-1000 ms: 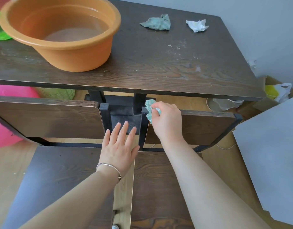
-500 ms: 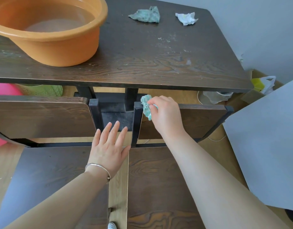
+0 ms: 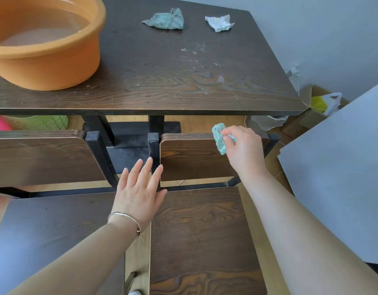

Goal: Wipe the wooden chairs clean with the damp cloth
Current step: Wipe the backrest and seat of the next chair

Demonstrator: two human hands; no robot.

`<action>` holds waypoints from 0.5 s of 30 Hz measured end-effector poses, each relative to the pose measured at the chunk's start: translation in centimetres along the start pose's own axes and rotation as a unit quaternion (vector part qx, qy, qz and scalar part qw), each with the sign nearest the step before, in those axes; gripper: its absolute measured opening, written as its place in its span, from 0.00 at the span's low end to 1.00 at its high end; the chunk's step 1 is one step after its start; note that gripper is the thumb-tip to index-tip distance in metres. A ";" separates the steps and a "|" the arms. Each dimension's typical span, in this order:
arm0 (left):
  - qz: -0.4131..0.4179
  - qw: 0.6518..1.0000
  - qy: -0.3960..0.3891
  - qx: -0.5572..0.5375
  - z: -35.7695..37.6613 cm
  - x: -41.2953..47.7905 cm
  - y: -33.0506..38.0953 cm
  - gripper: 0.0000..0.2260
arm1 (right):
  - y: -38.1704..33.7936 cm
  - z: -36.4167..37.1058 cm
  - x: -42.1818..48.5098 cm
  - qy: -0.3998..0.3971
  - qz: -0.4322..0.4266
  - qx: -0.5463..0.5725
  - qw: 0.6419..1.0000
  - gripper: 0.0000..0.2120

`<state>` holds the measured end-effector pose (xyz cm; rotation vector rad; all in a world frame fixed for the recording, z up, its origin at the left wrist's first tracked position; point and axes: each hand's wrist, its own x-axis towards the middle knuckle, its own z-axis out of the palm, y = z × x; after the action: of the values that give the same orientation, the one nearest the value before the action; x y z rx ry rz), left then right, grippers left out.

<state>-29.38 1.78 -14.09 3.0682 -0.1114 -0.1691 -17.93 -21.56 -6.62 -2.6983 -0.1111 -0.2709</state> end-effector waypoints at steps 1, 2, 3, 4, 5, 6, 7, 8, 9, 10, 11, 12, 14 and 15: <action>0.000 1.000 0.000 0.001 0.1 0.1 0.5 0.28 | 0.7 -0.5 0.2 0.000 0.010 -0.004 1.000 0.11; -0.002 1.000 0.000 0.001 0.1 0.1 0.9 0.28 | 1.3 -0.9 0.5 -0.002 0.021 -0.008 1.000 0.11; -0.004 1.000 -0.001 0.000 0.1 0.1 1.3 0.28 | 1.6 -1.3 0.8 -0.008 0.033 -0.011 0.999 0.11; -0.007 1.000 -0.002 -0.001 0.1 0.1 1.5 0.28 | 1.7 -1.4 1.2 -0.016 0.042 -0.012 0.999 0.11; -0.009 1.000 0.000 -0.003 -0.1 0.1 1.8 0.28 | 1.5 -1.5 1.4 -0.025 0.049 -0.012 0.998 0.12; -0.011 1.000 0.002 -0.004 -0.2 0.0 1.8 0.28 | 1.0 -1.4 1.6 -0.033 0.053 -0.013 0.998 0.13; -0.014 1.000 0.003 -0.003 -0.3 -0.1 1.8 0.28 | 0.4 -1.2 1.7 -0.038 0.054 -0.011 0.998 0.13; -0.017 1.000 0.004 0.000 -0.4 -0.2 1.7 0.28 | -0.4 -0.9 1.6 -0.041 0.049 -0.006 0.998 0.13; -0.022 1.000 0.005 0.004 -0.5 -0.3 1.4 0.28 | -1.4 -0.4 1.4 -0.044 0.037 0.003 0.998 0.13; -0.027 1.000 0.006 0.006 -0.7 -0.4 1.0 0.28 | -2.4 0.1 1.2 -0.049 0.021 0.013 0.998 0.13; -0.031 0.999 0.005 0.007 -0.7 -0.5 0.6 0.28 | -3.5 0.7 1.0 -0.055 0.003 0.024 0.998 0.13; -0.039 0.999 0.002 0.009 -0.7 -0.7 0.1 0.28 | -4.6 1.3 0.8 -0.061 -0.014 0.037 0.997 0.12; -0.055 0.998 -0.003 0.013 -0.7 -1.0 -0.8 0.28 | -6.8 2.5 0.7 -0.079 -0.025 0.075 0.994 0.12; -0.061 0.998 -0.002 0.016 -0.7 -1.1 -1.1 0.28 | -7.8 3.0 0.8 -0.089 -0.024 0.093 0.991 0.12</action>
<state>-30.31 3.01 -13.38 3.1078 0.0754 -0.1809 -17.60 -13.24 -5.96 -2.5312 -0.2420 -0.0296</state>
